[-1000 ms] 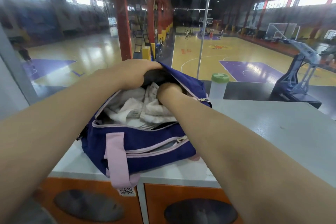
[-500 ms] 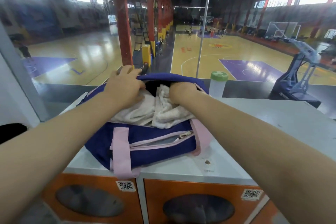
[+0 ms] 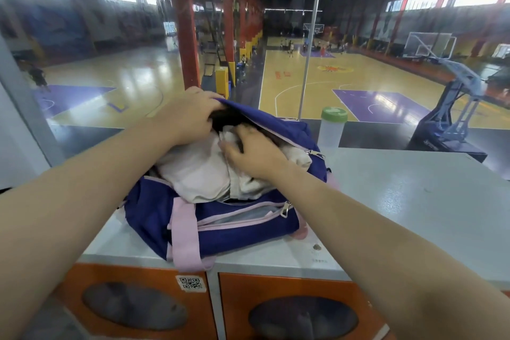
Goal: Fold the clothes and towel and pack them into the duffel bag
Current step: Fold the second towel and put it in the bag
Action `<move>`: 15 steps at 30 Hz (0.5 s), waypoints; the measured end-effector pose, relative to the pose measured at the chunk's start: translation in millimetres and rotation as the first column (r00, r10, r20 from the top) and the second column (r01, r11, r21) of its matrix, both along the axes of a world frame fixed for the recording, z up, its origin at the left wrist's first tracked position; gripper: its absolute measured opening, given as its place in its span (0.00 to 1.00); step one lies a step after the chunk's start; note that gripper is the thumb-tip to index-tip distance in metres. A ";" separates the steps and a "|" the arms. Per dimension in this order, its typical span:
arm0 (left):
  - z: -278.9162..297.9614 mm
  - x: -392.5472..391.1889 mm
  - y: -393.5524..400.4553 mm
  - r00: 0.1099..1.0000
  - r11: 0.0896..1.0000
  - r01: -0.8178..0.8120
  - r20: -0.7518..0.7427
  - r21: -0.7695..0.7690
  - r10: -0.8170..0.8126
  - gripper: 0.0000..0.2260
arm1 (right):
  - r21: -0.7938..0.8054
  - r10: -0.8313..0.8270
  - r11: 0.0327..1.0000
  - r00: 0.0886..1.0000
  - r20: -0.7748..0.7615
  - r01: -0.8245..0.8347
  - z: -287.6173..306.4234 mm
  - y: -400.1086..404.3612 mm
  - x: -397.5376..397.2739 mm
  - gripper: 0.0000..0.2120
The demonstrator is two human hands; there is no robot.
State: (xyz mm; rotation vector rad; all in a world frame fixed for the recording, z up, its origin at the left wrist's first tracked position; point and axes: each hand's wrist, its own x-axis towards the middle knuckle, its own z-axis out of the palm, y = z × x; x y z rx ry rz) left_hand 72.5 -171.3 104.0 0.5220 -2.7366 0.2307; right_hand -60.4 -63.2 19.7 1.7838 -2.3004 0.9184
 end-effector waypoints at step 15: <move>-8.6 -3.3 9.8 0.997 0.996 0.051 -0.057 0.072 -0.047 0.22 | 0.268 -0.240 0.934 0.971 -0.017 0.235 -25.4 -29.8 -5.6 0.26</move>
